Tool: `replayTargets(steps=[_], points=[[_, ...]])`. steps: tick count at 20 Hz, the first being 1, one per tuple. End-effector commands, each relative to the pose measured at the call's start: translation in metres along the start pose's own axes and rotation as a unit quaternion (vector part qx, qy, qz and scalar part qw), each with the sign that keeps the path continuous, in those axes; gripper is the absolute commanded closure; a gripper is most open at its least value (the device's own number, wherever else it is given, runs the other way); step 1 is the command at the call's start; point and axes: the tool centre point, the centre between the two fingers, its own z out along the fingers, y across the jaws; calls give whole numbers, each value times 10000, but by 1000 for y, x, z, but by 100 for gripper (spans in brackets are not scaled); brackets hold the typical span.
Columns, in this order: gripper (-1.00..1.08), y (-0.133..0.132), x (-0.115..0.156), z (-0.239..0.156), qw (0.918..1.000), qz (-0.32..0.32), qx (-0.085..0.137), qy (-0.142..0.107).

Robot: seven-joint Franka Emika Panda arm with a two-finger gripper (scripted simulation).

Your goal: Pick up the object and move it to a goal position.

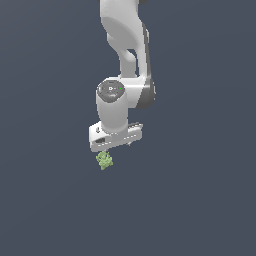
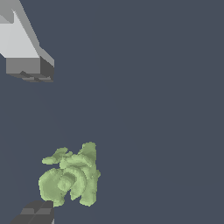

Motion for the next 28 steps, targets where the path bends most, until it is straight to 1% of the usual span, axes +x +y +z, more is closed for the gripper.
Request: replayTargets(steps=[1, 7, 13, 17, 22, 28], points=[[-92, 15, -1, 8, 9998, -209, 6, 6], [-92, 43, -4, 24, 9983, -589, 17, 18], [-92, 60, -7, 34, 9967, -816, 24, 26], [-92, 65, -8, 36, 9961, -884, 26, 28], [-92, 65, -8, 38, 9962, -875, 26, 26], [-92, 65, -9, 60, 9961, -881, 26, 27]])
